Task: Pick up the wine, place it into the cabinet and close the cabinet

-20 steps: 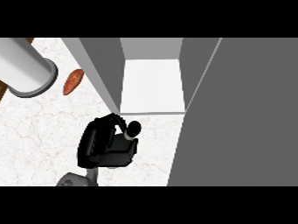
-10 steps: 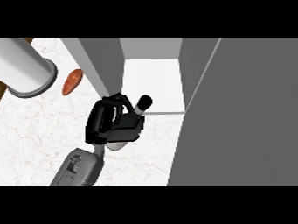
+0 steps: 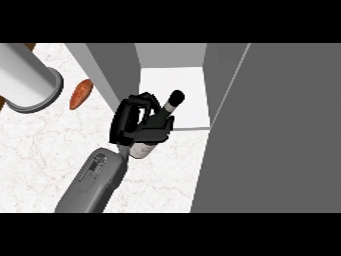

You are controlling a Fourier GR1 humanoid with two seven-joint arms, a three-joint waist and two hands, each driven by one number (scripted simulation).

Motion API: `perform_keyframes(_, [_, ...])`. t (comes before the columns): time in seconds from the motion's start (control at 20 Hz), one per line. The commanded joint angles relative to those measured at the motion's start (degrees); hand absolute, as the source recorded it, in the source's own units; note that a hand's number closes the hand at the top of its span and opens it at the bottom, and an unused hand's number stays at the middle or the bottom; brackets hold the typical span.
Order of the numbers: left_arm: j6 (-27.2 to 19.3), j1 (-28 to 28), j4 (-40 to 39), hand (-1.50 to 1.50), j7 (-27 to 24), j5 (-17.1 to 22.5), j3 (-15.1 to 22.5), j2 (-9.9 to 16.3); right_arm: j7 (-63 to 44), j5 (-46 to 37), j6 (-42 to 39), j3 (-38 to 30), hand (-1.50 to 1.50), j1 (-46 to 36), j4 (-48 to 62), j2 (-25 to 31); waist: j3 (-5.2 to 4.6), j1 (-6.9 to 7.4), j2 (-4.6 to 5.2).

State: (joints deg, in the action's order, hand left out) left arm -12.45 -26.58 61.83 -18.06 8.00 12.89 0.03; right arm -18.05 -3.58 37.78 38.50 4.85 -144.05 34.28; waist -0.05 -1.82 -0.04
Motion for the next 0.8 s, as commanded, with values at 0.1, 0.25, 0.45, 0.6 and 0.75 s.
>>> perform_keyframes(0.1, [-2.19, -9.03, -8.33, 1.50, -0.17, 4.17, -1.29, -0.03, -2.43, -0.55, 0.21, 2.83, -1.50, 4.86, -11.52, 0.28, 0.00, -0.69, -0.02])
perform_keyframes(0.25, [-3.23, -9.65, -14.39, 1.50, -6.32, 9.41, 3.18, -0.03, 0.32, 2.25, -0.86, 0.00, -1.50, 4.84, -10.70, 0.44, 0.01, -1.27, 0.25])
perform_keyframes(0.45, [-2.72, -16.06, -19.68, 1.50, -5.14, 11.18, -0.65, -0.03, -1.63, 2.20, -1.51, 0.57, -1.50, 4.35, -12.22, 0.64, -0.07, -1.41, 0.30])
perform_keyframes(0.6, [-3.41, -18.66, -24.82, 1.50, -8.01, 13.10, 1.62, -0.03, 0.68, 3.86, -2.75, -0.75, -1.50, 5.64, -10.63, 1.21, -0.01, -1.56, 0.47])
perform_keyframes(0.75, [-5.24, -22.37, -29.13, 1.50, -5.99, 12.82, 1.28, -0.03, 4.78, 2.82, -2.32, 1.49, -1.50, 7.77, -9.31, 0.28, 0.05, -2.00, 0.41])
